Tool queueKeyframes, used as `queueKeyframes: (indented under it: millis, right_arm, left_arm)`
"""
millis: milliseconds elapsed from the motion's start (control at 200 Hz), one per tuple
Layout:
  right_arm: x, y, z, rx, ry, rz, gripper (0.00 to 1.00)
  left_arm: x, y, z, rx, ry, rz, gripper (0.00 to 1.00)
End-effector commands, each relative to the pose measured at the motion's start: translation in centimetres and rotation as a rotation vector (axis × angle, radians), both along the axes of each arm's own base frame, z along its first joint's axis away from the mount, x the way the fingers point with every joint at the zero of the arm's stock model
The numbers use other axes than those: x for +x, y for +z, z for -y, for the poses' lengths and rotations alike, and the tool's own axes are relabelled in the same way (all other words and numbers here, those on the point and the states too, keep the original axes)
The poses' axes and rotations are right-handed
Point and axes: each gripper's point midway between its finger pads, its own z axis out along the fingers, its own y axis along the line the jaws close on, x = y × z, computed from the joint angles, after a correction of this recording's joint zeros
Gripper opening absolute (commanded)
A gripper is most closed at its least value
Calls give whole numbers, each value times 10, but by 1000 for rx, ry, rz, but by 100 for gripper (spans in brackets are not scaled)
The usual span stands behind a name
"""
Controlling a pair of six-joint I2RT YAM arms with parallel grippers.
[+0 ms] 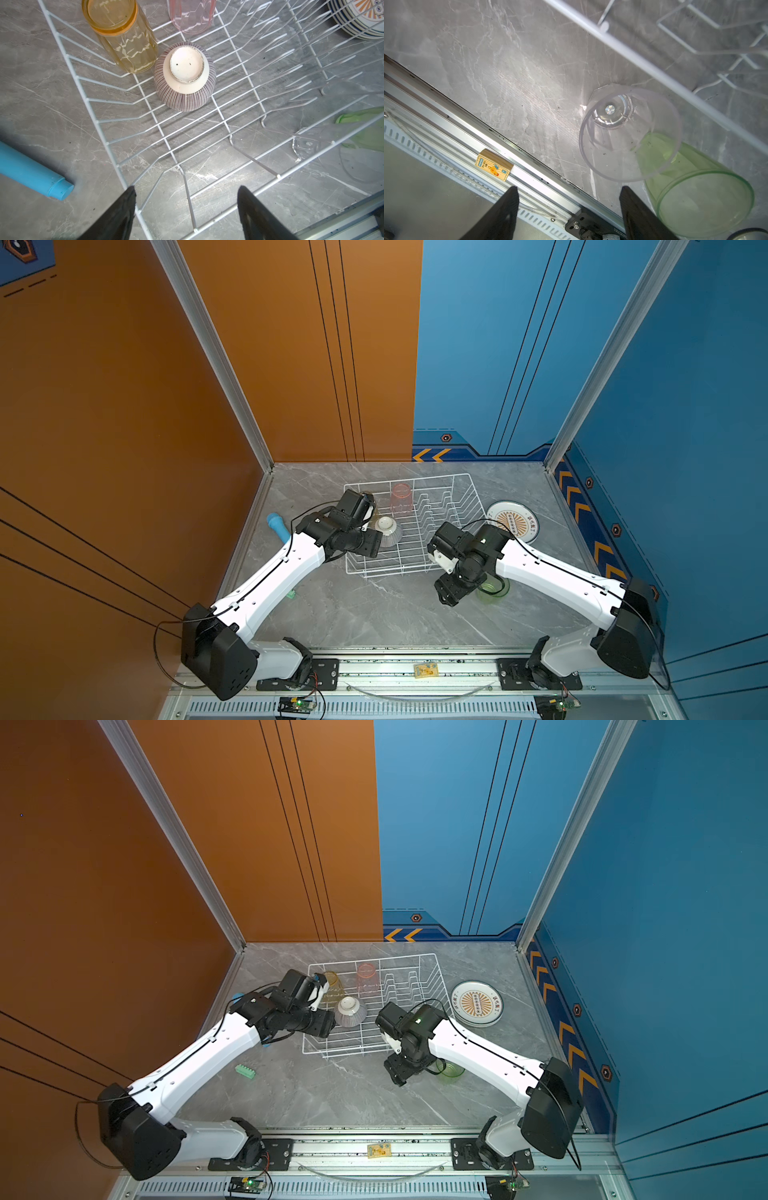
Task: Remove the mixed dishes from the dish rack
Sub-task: 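Open the right gripper and lift it off the clear cup, then grasp the yellow glass in the rack with the left gripper while the right rises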
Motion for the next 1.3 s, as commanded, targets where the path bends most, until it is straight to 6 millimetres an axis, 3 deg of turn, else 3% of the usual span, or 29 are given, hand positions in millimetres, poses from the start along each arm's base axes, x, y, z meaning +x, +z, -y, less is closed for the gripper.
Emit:
queueKeyframes:
  millis: [0,130,270,381,546,756,901,1297]
  right_arm:
    - [16,35,-10,147,-25,96,75]
    - [35,58,-7,256,-90,169,75]
    - [57,68,8,298,-166,230,76]
    - [68,73,12,333,-194,261,76]
    - [78,70,13,359,-201,261,75]
    - [88,71,16,396,-205,266,75]
    - [94,72,23,407,-214,268,76]
    - [104,58,28,412,-230,239,76]
  left_arm:
    - [2,-5,4,36,-22,-6,78]
    - [13,-13,10,73,-24,-4,79]
    - [34,-20,17,91,-8,17,79]
    - [58,-12,17,99,38,83,78]
    - [99,1,5,111,121,132,78]
    - [142,-19,-12,114,214,69,79]
    - [160,-36,-15,107,249,26,80]
    - [196,-60,-15,87,274,-13,80]
